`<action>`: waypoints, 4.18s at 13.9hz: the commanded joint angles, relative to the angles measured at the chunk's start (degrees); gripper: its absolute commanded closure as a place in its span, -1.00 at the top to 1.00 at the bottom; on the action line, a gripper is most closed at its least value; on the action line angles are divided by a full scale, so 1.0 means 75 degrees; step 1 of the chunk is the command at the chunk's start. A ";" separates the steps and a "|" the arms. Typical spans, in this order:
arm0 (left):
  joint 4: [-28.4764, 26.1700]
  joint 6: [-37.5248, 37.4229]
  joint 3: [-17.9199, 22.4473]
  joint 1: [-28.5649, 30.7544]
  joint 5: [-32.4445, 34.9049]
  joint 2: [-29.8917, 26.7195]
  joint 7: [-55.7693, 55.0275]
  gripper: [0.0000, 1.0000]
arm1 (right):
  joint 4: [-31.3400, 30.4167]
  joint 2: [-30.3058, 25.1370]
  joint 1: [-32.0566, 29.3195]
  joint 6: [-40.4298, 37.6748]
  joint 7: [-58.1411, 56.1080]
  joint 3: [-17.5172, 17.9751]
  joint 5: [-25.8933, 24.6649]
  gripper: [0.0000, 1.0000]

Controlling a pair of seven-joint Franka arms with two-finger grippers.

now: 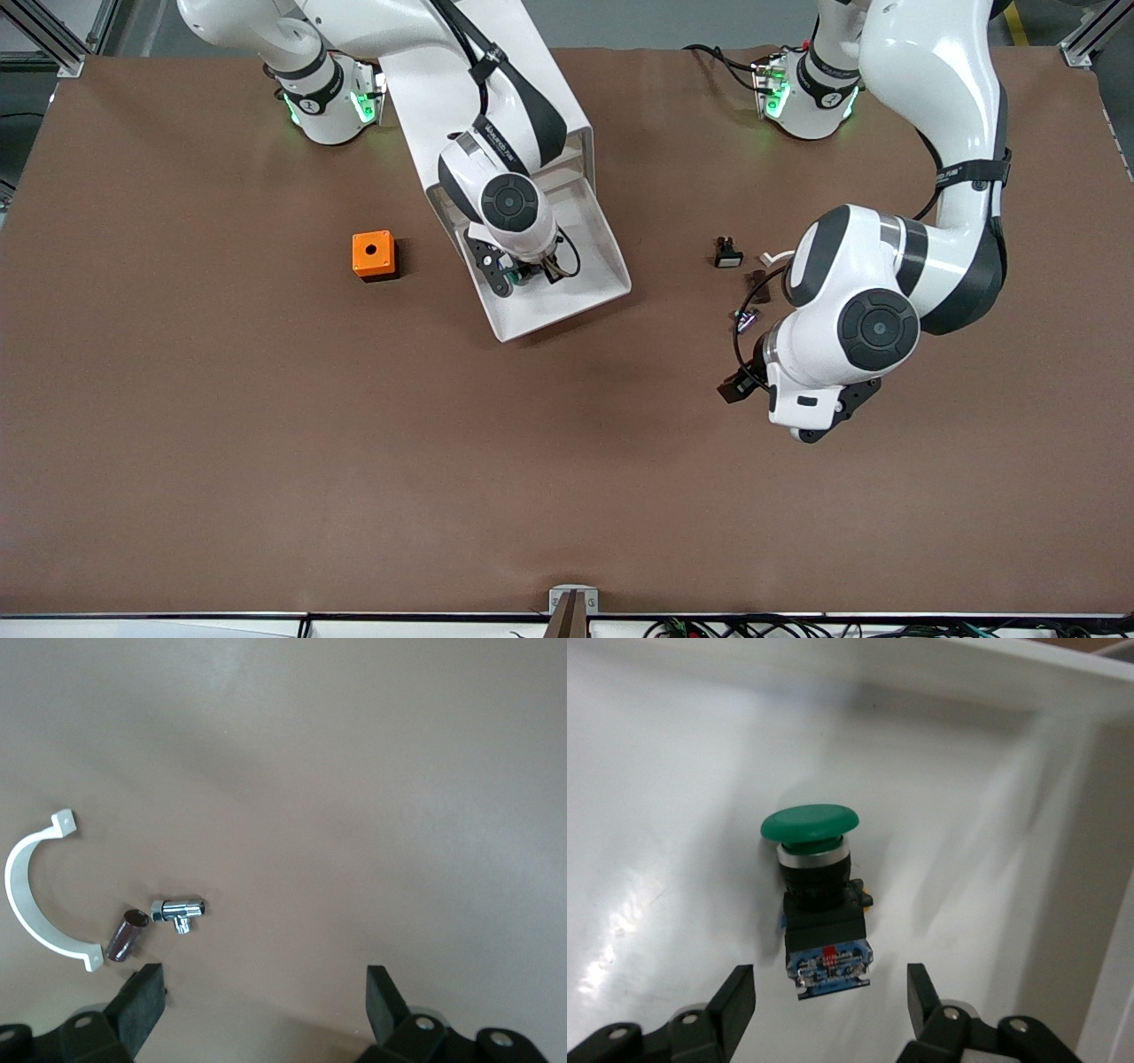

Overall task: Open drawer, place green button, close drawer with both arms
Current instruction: 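Lower the button into the drawer and open the right gripper, then push the drawer shut with the left gripper while the right gripper withdraws, then release the drawer front and draw the left gripper back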

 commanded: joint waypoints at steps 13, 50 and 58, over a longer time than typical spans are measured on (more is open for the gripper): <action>-0.0522 0.2725 -0.0962 -0.1086 0.0137 0.0819 0.1236 1.00 | 0.1813 -0.2409 -0.3141 -0.4955 -0.6736 -0.0147 -0.0816 1.00; -0.1461 0.2493 -0.2029 -0.2882 -0.0485 0.1126 -0.1085 1.00 | 0.1319 -0.4368 -0.6285 -0.4674 -1.3542 -0.0136 -0.1988 1.00; -0.1449 0.2481 -0.2028 0.0034 0.0448 -0.0467 -0.0851 1.00 | 0.1296 -0.4275 -0.6239 -0.4499 -1.3542 -0.0112 -0.2035 1.00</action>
